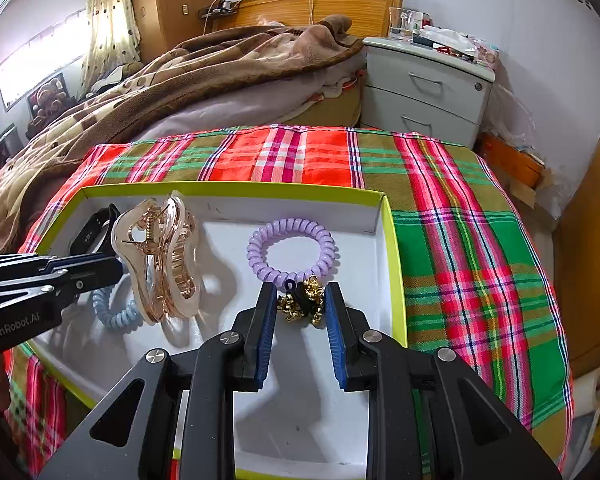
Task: Organize jewelry
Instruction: 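Open the left tool to drop the blue coil while the right tool releases the gold-flower tie, then withdraw both tools from the box toward the jewelry on the bedspread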
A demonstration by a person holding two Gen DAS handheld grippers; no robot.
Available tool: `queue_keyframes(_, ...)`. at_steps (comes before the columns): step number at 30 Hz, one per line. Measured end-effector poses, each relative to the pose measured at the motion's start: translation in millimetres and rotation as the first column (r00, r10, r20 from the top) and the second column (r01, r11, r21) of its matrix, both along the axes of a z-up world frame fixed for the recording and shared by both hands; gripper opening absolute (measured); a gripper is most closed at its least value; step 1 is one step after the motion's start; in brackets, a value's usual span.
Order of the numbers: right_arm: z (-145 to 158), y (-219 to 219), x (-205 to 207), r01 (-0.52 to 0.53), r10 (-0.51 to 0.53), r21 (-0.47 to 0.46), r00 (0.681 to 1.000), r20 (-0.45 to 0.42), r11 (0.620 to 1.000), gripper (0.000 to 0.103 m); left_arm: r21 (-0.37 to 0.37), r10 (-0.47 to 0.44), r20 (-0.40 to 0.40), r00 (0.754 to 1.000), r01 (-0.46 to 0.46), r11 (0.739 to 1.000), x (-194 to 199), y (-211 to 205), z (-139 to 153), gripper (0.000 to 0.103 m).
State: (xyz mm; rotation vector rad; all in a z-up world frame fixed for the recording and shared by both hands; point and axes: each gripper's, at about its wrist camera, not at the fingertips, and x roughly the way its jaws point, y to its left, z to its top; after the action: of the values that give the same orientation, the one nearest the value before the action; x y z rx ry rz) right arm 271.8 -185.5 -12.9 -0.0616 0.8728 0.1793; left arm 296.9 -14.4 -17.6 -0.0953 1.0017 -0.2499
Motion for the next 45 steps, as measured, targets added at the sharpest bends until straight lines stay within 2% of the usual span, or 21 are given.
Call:
queue_keyframes(3,0,0,0,0.001,-0.001,-0.003,1.0,-0.002,1.0,0.026,-0.004,-0.006,-0.001,1.0,0.006,1.0,-1,-1,1,0.022)
queue_keyframes(5,2,-1,0,0.003,-0.003,0.0,1.0,0.003,1.0,0.036,-0.003,-0.003,-0.003,1.0,0.003,1.0,-1,-1,1,0.024)
queue_keyframes(8,3,-3,-1,0.003,-0.003,0.018,1.0,0.007,1.0,0.039,-0.007,-0.001,0.007,1.0,0.001,1.0,-2,1,4,0.028)
queue_keyframes(21,20,-9,-21,0.028,-0.03,0.038,0.998,0.056,0.999,0.041,-0.016,0.019,0.04,0.999,-0.018,1.0,-20,10,20,0.038)
queue_keyframes(37,39,-21,-104,0.038,-0.049,0.125,0.995,0.083,0.991,0.041,-0.052,0.048,0.079,0.996,-0.044,0.998,-80,31,39,0.039)
queue_keyframes(45,26,-16,-147,0.024,-0.029,0.161,0.999,0.027,0.987,0.041,-0.087,0.052,0.076,0.996,-0.045,0.995,-114,37,36,0.041)
